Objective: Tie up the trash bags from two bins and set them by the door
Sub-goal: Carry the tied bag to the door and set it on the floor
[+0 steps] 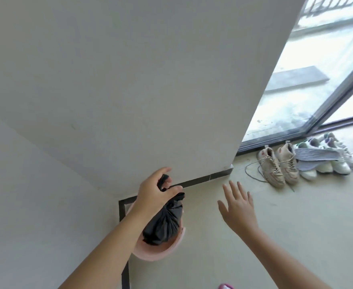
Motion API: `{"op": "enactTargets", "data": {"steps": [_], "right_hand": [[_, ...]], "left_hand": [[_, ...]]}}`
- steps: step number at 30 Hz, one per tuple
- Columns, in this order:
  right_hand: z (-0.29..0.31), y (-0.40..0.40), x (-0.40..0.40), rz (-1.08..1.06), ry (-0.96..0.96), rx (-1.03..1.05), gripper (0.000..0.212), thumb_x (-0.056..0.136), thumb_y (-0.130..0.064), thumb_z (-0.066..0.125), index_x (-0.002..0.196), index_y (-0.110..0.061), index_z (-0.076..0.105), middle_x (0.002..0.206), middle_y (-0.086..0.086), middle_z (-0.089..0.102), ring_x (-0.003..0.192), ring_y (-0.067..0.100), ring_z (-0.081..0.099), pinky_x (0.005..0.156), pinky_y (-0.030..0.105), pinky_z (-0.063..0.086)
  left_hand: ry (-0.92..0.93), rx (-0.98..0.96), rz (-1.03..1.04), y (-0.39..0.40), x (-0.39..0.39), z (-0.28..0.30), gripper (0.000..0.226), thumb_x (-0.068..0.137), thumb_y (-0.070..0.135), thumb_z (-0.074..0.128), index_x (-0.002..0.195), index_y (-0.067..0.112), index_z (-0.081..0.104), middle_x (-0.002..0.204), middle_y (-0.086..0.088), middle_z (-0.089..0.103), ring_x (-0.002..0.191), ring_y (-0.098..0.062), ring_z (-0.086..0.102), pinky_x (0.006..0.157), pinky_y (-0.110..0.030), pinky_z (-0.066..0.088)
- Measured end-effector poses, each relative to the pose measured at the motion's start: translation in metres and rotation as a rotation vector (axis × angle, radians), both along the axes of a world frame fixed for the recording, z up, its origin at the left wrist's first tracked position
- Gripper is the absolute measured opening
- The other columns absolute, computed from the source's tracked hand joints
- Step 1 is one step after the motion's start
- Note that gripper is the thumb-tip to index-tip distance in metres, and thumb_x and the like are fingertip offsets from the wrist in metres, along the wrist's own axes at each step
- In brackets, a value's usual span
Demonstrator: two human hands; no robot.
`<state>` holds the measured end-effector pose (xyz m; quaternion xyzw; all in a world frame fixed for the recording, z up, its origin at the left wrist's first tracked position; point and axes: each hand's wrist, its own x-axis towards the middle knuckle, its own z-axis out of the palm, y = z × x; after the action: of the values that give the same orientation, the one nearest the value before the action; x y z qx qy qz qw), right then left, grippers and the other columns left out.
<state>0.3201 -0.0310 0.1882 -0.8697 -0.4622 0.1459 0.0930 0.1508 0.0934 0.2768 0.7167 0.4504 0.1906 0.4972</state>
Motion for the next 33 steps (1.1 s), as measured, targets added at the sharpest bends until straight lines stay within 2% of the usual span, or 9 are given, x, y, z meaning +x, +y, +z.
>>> {"op": "enactTargets", "data": {"steps": [5, 9, 11, 15, 18, 23, 25, 29, 33], "right_hand": [[0.12, -0.068, 0.009, -0.033, -0.146, 0.088, 0.07, 0.095, -0.044, 0.006, 0.103, -0.007, 0.065, 0.11, 0.018, 0.068, 0.101, 0.04, 0.063, 0.074, 0.06, 0.05], [0.183, -0.146, 0.013, -0.206, -0.299, 0.144, 0.046, 0.08, -0.035, 0.037, 0.105, -0.006, 0.064, 0.11, 0.02, 0.068, 0.102, 0.042, 0.063, 0.077, 0.064, 0.047], [0.206, -0.193, 0.017, -0.315, -0.324, 0.129, 0.049, 0.073, -0.035, 0.04, 0.105, -0.006, 0.063, 0.108, 0.02, 0.069, 0.1, 0.041, 0.064, 0.076, 0.063, 0.047], [0.235, -0.307, 0.02, -0.564, -0.321, 0.026, 0.05, 0.07, -0.035, 0.038, 0.098, -0.006, 0.068, 0.102, 0.019, 0.071, 0.095, 0.039, 0.066, 0.071, 0.061, 0.049], [0.251, -0.407, 0.018, -0.757, -0.359, -0.005, 0.05, 0.07, -0.036, 0.038, 0.098, -0.007, 0.068, 0.103, 0.018, 0.071, 0.096, 0.038, 0.066, 0.07, 0.061, 0.049], [0.269, -0.595, -0.015, -1.058, -0.358, -0.051, 0.053, 0.071, -0.036, 0.039, 0.103, -0.004, 0.066, 0.11, 0.022, 0.067, 0.101, 0.042, 0.063, 0.077, 0.066, 0.045], [0.277, -0.672, -0.031, -1.207, -0.407, -0.051, 0.052, 0.07, -0.033, 0.045, 0.108, -0.002, 0.064, 0.119, 0.025, 0.061, 0.11, 0.044, 0.057, 0.085, 0.067, 0.041], [0.291, -0.824, -0.072, -1.404, -0.397, -0.204, 0.05, 0.064, -0.037, 0.043, 0.092, -0.006, 0.071, 0.103, 0.022, 0.07, 0.092, 0.037, 0.068, 0.065, 0.06, 0.051], [0.307, -0.948, -0.115, -1.569, -0.385, -0.324, 0.052, 0.066, -0.04, 0.035, 0.087, -0.011, 0.073, 0.099, 0.016, 0.072, 0.087, 0.031, 0.07, 0.062, 0.053, 0.054]], "left_hand": [[0.023, 0.025, -0.334, -0.052, 0.029, 0.101, 0.053, 0.076, 0.024, 0.069, 0.125, 0.019, 0.05, 0.091, 0.003, 0.057, 0.086, -0.01, 0.056, 0.075, -0.006, 0.041], [0.031, 0.081, -0.581, -0.114, 0.066, 0.146, 0.053, 0.078, 0.025, 0.068, 0.127, 0.018, 0.049, 0.09, 0.0, 0.057, 0.084, -0.012, 0.054, 0.079, -0.013, 0.039], [0.048, 0.162, -0.718, -0.15, 0.09, 0.162, 0.053, 0.079, 0.028, 0.066, 0.128, 0.02, 0.048, 0.093, 0.0, 0.06, 0.084, -0.01, 0.054, 0.069, -0.006, 0.039], [0.055, 0.28, -0.974, -0.242, 0.144, 0.183, 0.054, 0.081, 0.032, 0.063, 0.131, 0.022, 0.045, 0.122, -0.001, 0.059, 0.102, -0.011, 0.054, 0.081, -0.015, 0.038], [0.042, 0.303, -1.167, -0.334, 0.178, 0.196, 0.051, 0.084, 0.028, 0.06, 0.132, 0.02, 0.044, 0.093, 0.005, 0.053, 0.084, -0.007, 0.045, 0.057, -0.009, 0.035], [0.028, 0.24, -1.425, -0.517, 0.206, 0.196, 0.042, 0.087, 0.019, 0.057, 0.127, 0.015, 0.049, 0.054, 0.005, 0.042, 0.049, -0.007, 0.04, 0.045, -0.005, 0.034], [0.015, 0.189, -1.507, -0.593, 0.209, 0.193, 0.042, 0.086, 0.017, 0.057, 0.127, 0.014, 0.049, 0.055, 0.002, 0.044, 0.053, -0.012, 0.043, 0.047, -0.007, 0.035], [-0.021, 0.123, -1.602, -0.736, 0.215, 0.197, 0.041, 0.085, 0.015, 0.058, 0.125, 0.013, 0.052, 0.059, 0.005, 0.053, 0.064, -0.014, 0.052, 0.061, -0.018, 0.041], [-0.051, 0.047, -1.702, -0.871, 0.211, 0.21, 0.038, 0.085, 0.013, 0.059, 0.122, 0.009, 0.054, 0.064, 0.003, 0.056, 0.076, -0.022, 0.057, 0.067, -0.022, 0.045]]}}
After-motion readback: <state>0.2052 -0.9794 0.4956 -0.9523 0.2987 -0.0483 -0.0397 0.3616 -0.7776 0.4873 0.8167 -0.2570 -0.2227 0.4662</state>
